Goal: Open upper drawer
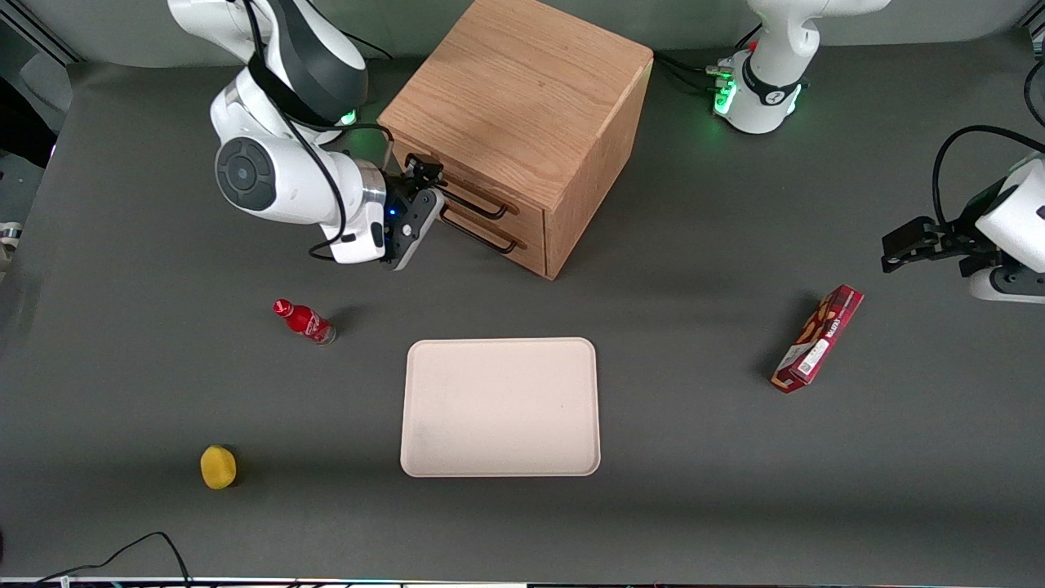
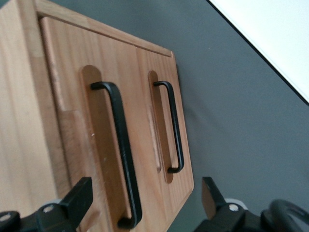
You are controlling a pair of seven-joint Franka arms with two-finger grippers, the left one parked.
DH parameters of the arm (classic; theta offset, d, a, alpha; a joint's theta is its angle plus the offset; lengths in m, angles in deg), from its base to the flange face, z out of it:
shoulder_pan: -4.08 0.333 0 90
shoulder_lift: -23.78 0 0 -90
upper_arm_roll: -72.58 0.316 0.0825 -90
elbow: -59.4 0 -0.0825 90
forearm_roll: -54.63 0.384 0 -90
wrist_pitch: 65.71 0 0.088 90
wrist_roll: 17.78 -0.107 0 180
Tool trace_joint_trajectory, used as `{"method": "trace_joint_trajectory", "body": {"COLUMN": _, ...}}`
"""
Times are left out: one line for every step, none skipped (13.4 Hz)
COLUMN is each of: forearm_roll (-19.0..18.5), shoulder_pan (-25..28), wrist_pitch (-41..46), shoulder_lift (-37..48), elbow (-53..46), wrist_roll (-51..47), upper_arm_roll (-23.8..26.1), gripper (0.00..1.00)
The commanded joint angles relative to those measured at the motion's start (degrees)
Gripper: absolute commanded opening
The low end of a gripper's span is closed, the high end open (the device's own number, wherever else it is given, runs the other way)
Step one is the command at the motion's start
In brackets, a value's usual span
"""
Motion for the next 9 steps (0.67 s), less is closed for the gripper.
{"method": "trace_joint_trajectory", "body": {"forearm_roll": 1.5, "shoulder_pan": 0.3, "wrist_pitch": -3.8, "shoulder_lift": -0.2, "elbow": 2.6, "wrist_roll": 0.3, "upper_arm_roll": 0.4, "gripper": 1.00}}
{"method": "trace_joint_trajectory", "body": {"forearm_roll": 1.5, "shoulder_pan": 0.3, "wrist_pitch": -4.4, "shoulder_lift": -0.5, "elbow": 2.9, "wrist_roll": 0.3, "upper_arm_roll": 1.1, "gripper": 1.00}}
{"method": "trace_joint_trajectory", "body": {"forearm_roll": 1.5, "shoulder_pan": 0.3, "wrist_pitch": -5.1, "shoulder_lift": -0.9, "elbow": 3.1, "wrist_roll": 0.3, "upper_arm_roll": 1.2, "gripper": 1.00}}
{"method": "trace_joint_trajectory", "body": {"forearm_roll": 1.5, "shoulder_pan": 0.4, "wrist_pitch": -5.8, "shoulder_lift": -1.2, "elbow": 3.3, "wrist_roll": 0.3, "upper_arm_roll": 1.4, "gripper": 1.00}}
{"method": "trace_joint_trajectory", "body": {"forearm_roll": 1.5, "shoulder_pan": 0.4, "wrist_pitch": -6.8, "shoulder_lift": -1.5, "elbow": 3.7, "wrist_roll": 0.3, "upper_arm_roll": 2.0, "gripper": 1.00}}
{"method": "trace_joint_trajectory", "body": {"forearm_roll": 1.5, "shoulder_pan": 0.5, "wrist_pitch": -7.6, "shoulder_lift": -1.8, "elbow": 4.2, "wrist_roll": 0.3, "upper_arm_roll": 2.1, "gripper": 1.00}}
{"method": "trace_joint_trajectory", "body": {"forearm_roll": 1.5, "shoulder_pan": 0.5, "wrist_pitch": -8.1, "shoulder_lift": -1.9, "elbow": 4.5, "wrist_roll": 0.3, "upper_arm_roll": 2.1, "gripper": 1.00}}
{"method": "trace_joint_trajectory", "body": {"forearm_roll": 1.5, "shoulder_pan": 0.6, "wrist_pitch": -8.1, "shoulder_lift": -1.9, "elbow": 4.6, "wrist_roll": 0.3, "upper_arm_roll": 2.1, "gripper": 1.00}}
{"method": "trace_joint_trajectory", "body": {"forearm_roll": 1.5, "shoulder_pan": 0.6, "wrist_pitch": -8.3, "shoulder_lift": -1.9, "elbow": 4.7, "wrist_roll": 0.3, "upper_arm_roll": 2.1, "gripper": 1.00}}
